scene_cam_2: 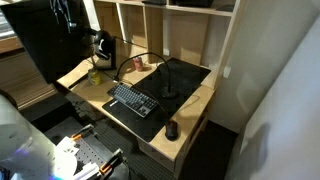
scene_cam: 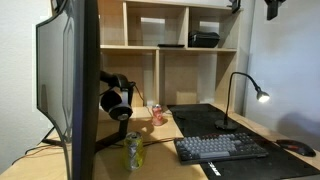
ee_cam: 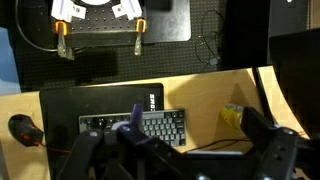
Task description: Turn off the desk lamp
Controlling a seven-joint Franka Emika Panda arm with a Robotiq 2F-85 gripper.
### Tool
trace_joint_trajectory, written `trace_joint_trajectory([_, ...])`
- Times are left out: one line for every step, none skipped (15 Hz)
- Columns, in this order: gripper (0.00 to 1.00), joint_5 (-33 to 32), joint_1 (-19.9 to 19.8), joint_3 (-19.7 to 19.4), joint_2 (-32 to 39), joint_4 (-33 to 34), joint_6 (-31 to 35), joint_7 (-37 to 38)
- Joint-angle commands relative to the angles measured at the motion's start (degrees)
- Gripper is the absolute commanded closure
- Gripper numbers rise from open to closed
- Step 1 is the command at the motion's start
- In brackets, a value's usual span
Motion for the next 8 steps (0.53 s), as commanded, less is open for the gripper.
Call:
trace_joint_trajectory([0.0, 0.02, -0.19, -0.11, 0.42, 0.42, -0.26, -0.02])
trace_joint_trajectory([0.0, 0.97, -2.15, 1.49, 1.96, 0.27, 2.56, 7.67])
trace_joint_trajectory([0.0, 2.02, -2.35, 1.72, 3.91, 0.72, 4.16, 10.06])
trace_joint_trajectory([0.0, 2.86, -2.74, 1.98, 6.58, 0.84, 7.49, 12.81])
trace_joint_trajectory([0.0, 3.57, -2.95, 2.32, 8.5, 1.03, 11.43, 15.39])
trace_joint_trajectory([0.0, 3.75, -3.14, 2.62, 10.55, 1.3, 15.53, 17.92])
trace_joint_trajectory([0.0, 3.53, -3.27, 2.83, 13.13, 2.41, 18.68, 20.92])
trace_joint_trajectory([0.0, 3.11, -3.28, 2.89, 14.97, 3.03, 21.81, 23.82])
